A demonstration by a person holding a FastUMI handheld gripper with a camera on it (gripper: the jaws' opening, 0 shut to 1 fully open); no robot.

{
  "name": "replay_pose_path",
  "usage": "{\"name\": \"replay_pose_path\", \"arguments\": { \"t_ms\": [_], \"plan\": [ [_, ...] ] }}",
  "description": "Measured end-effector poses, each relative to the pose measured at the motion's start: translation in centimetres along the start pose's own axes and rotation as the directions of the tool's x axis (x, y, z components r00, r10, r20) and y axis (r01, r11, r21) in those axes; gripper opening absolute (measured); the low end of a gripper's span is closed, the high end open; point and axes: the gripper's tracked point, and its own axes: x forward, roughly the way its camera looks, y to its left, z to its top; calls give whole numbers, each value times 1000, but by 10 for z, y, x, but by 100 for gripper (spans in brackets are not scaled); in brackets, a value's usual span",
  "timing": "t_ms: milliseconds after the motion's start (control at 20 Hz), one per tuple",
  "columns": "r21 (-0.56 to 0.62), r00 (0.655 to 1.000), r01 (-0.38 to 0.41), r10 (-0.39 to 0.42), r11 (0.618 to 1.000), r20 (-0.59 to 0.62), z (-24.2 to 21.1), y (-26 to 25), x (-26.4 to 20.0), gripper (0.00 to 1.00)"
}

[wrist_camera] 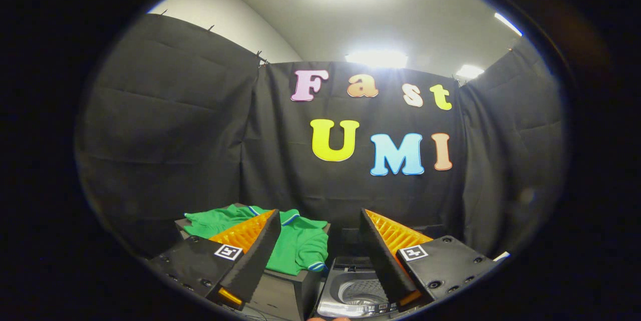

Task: Put the clothes into the washing machine and then close the washing machine lid.

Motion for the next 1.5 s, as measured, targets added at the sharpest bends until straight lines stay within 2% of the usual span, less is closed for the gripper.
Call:
{"name": "replay_pose_path", "arguments": {
  "t_ms": [250, 500, 650, 950, 1100, 1350, 1500],
  "plan": [
    [53, 996, -71, 74, 996, -50, 5, 22, 52, 98],
    [143, 970, -129, 155, 981, -187, -12, 52, 103, 98],
    [178, 929, -170, 217, 969, -299, -32, 71, 128, 97],
    [155, 854, -205, 254, 966, -454, -71, 100, 164, 95],
    [158, 817, -208, 261, 965, -515, -86, 115, 176, 95],
    [219, 731, -176, 277, 960, -624, -114, 140, 192, 96],
    [198, 690, -179, 267, 964, -673, -127, 152, 199, 96]
  ]
}}
